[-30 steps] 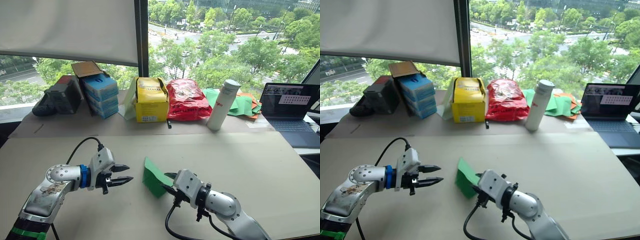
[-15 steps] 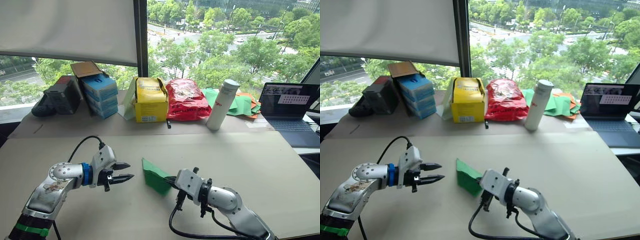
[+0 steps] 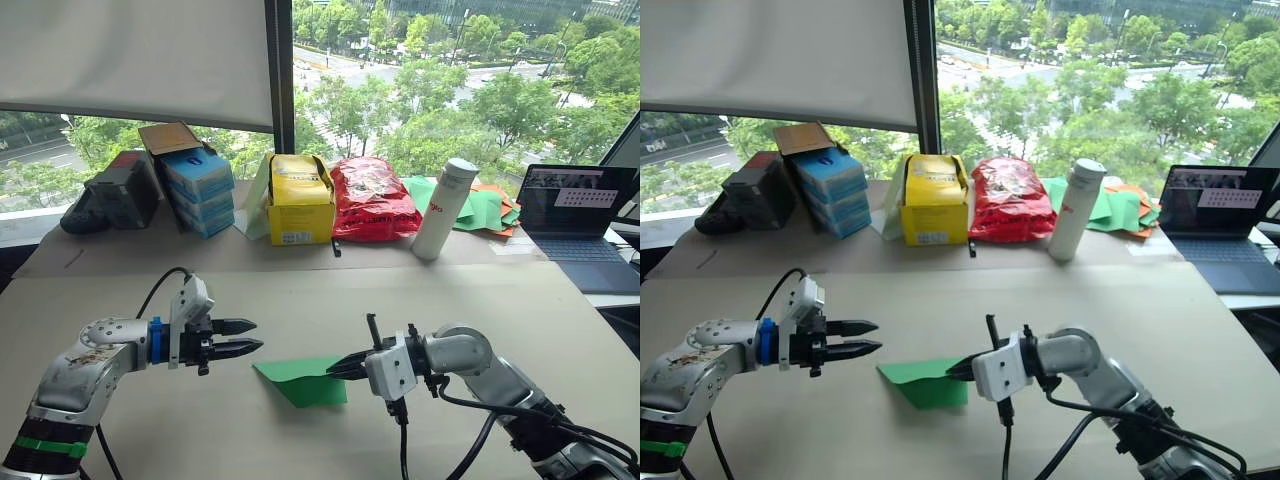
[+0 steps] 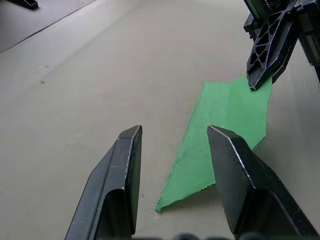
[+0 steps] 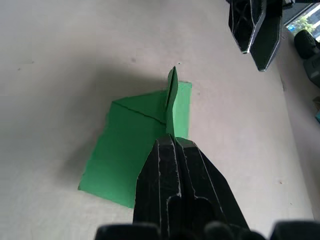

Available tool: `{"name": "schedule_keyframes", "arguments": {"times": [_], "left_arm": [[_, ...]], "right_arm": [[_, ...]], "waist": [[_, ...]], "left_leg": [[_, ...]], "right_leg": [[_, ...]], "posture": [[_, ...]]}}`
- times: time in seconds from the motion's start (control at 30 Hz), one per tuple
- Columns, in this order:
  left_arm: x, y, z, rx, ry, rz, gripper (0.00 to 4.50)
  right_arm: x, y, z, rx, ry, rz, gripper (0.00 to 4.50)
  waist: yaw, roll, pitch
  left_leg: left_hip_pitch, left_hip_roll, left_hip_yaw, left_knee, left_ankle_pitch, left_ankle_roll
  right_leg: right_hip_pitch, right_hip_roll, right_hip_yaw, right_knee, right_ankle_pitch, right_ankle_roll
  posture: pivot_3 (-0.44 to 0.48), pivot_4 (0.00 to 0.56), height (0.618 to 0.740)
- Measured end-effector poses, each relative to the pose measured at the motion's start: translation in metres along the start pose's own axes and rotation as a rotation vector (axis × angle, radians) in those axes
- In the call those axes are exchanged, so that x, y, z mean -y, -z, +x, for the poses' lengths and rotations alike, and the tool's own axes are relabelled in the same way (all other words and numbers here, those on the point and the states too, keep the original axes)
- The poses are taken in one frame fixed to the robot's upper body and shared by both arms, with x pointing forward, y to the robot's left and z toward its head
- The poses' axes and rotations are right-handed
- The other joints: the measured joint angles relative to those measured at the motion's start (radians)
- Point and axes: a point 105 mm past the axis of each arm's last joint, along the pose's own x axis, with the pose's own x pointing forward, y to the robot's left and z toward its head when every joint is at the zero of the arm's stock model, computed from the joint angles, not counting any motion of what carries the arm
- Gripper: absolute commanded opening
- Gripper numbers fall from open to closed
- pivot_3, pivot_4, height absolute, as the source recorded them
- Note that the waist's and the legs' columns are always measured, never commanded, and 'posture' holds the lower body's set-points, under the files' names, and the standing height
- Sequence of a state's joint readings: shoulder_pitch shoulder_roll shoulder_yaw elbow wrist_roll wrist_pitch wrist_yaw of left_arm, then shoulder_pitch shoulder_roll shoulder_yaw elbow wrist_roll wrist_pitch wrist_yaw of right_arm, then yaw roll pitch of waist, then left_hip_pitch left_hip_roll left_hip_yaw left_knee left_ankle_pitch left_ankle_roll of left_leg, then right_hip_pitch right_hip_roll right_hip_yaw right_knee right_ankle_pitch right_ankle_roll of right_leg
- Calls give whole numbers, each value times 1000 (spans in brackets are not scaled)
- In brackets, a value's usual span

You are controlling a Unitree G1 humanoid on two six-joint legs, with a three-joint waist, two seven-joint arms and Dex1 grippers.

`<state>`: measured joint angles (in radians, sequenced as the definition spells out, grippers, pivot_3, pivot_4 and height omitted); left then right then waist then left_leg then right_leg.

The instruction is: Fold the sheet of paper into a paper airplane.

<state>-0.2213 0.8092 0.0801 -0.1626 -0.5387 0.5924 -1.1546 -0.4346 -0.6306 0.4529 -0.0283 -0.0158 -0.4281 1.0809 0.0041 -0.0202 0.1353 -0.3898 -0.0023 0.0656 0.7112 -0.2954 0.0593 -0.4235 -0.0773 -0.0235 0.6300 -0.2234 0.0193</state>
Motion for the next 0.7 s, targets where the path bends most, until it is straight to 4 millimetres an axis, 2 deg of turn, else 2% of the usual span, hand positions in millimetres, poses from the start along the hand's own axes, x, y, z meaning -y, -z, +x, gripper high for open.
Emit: {"name": "schedule_keyframes", "arguments": {"times": [0.47, 0.57, 0.7], "left_arm": [[6, 1, 1, 0, -22, -2, 2194], [6, 0, 1, 2, -22, 0, 2194], [6, -3, 2, 8, -17, 10, 2194]], "right_arm": [[3, 5, 7, 21, 8, 13, 42], [3, 6, 7, 18, 8, 17, 911], [2, 9, 7, 3, 7, 53, 2317]], "waist": [[1, 0, 0], [0, 0, 0], [1, 0, 0]], "left_leg": [[0, 1, -1, 0, 0, -1], [0, 1, -1, -1, 0, -1], [0, 0, -1, -1, 0, -1]], "right_leg": [[-1, -3, 7, 1, 0, 0], [-1, -7, 7, 1, 0, 0], [-1, -8, 7, 1, 0, 0]], "posture": [[0, 150, 740], [0, 150, 740], [0, 150, 740]]}}
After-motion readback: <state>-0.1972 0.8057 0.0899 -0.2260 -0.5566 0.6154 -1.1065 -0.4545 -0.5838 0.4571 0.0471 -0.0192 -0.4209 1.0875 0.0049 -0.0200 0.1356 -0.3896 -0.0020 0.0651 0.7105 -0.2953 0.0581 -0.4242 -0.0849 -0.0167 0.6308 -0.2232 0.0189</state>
